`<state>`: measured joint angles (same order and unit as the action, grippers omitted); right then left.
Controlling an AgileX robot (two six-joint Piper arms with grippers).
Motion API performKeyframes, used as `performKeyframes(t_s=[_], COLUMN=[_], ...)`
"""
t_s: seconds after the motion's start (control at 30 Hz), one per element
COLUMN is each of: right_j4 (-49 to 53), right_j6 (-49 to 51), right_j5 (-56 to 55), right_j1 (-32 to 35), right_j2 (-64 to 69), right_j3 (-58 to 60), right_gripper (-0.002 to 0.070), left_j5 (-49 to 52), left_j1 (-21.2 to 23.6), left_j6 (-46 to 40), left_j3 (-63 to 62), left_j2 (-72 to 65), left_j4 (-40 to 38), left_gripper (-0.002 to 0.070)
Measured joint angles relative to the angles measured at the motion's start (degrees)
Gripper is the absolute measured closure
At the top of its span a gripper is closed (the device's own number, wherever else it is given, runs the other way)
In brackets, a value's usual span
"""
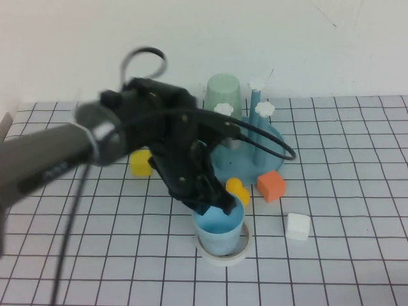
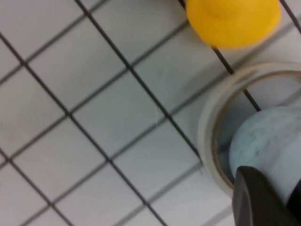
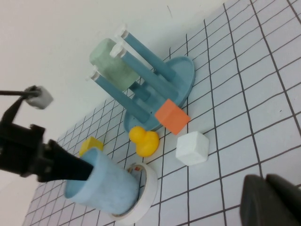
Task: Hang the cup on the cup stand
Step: Pick up the cup from the table, then adjust the cup with two arms
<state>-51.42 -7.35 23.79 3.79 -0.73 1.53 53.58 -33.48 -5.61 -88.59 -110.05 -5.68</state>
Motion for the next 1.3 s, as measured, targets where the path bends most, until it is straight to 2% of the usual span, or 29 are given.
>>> performKeyframes(t_s=[0.1,0.2,0.47,0.57,0.63,0.7,0.77,0.87,1.03,1.13,1.3], right_j4=[0.01,-0.50,-4.93,-13.38,-21.24,-28.58,-36.10,-42.88,-44.77,-44.88,-44.88], right_j6=[-0.03,-0.03,-2.64,-10.43,-19.28,-28.92,-37.34,-48.73,-63.01,-73.97,-84.78], right_j5=[0.00,0.00,0.00,0.04,0.84,2.11,3.81,7.18,13.69,20.31,27.82], right_j1=[0.00,0.00,0.00,0.00,0.00,0.00,0.00,0.00,0.00,0.00,-0.40], right_j2=[0.00,0.00,0.00,0.00,0.00,0.38,2.19,7.12,18.91,29.12,41.23], right_j3=[0.00,0.00,0.00,0.00,0.00,0.00,0.00,0.00,-4.58,-11.38,-20.47], right_gripper=[0.0678,0.0678,0.0678,0.0678,0.0678,0.0678,0.0678,0.0678,0.0678,0.0678,0.0677], left_j5=[2.74,2.62,2.62,5.28,8.84,10.99,11.56,11.70,11.98,12.08,12.08], left_j1=[3.72,9.41,27.55,34.10,37.76,40.02,41.00,41.21,41.21,41.21,41.21], left_j6=[-5.48,-12.87,-37.20,-48.73,-55.28,-59.35,-61.53,-61.36,-54.93,-44.03,-25.50], left_j3=[0.20,3.36,24.81,33.84,39.22,43.32,45.67,46.71,46.71,46.71,46.71], left_j2=[2.26,5.51,15.89,18.73,19.26,19.41,19.54,19.54,19.54,19.54,19.54], left_j4=[-7.65,-19.11,-52.17,-66.54,-76.86,-84.25,-87.88,-89.45,-90.09,-90.20,-90.32], left_gripper=[0.0669,0.0668,0.0668,0.0668,0.0669,0.0669,0.0669,0.0669,0.0669,0.0669,0.0669])
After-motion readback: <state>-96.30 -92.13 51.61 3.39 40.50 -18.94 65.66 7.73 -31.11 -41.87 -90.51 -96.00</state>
